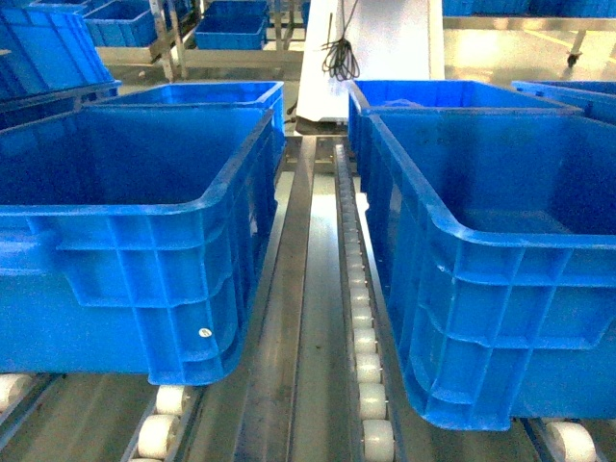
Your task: Sort blue parts and orange caps into right shelf containers
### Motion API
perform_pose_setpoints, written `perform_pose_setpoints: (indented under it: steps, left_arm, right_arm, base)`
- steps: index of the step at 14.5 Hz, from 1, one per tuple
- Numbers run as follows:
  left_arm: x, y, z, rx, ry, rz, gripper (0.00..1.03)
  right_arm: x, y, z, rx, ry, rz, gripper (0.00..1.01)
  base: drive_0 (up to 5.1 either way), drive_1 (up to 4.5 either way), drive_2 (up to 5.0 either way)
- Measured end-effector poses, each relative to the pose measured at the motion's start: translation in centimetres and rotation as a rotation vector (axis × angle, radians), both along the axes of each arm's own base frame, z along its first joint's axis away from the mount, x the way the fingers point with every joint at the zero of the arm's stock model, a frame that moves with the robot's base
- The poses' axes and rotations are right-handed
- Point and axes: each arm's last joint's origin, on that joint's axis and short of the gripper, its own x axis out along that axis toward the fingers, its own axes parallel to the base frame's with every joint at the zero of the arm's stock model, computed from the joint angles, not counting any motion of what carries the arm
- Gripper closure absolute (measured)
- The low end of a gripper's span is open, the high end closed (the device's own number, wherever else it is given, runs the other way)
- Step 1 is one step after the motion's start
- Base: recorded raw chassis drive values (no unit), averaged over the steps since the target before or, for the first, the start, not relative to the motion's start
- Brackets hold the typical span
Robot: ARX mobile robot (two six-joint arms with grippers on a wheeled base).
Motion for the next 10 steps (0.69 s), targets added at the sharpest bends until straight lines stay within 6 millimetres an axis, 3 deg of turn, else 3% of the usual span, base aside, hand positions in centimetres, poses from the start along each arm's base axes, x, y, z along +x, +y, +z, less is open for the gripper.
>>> perform_pose_setpoints:
  steps: [10]
  left_arm:
    - [0.0, 0.0, 0.0, 0.0, 0.0, 0.0, 0.05]
  right_arm:
    - [0.0, 0.0, 0.0, 0.0, 0.0, 0.0, 0.03]
  base:
    - [0.0, 0.0, 0.0]
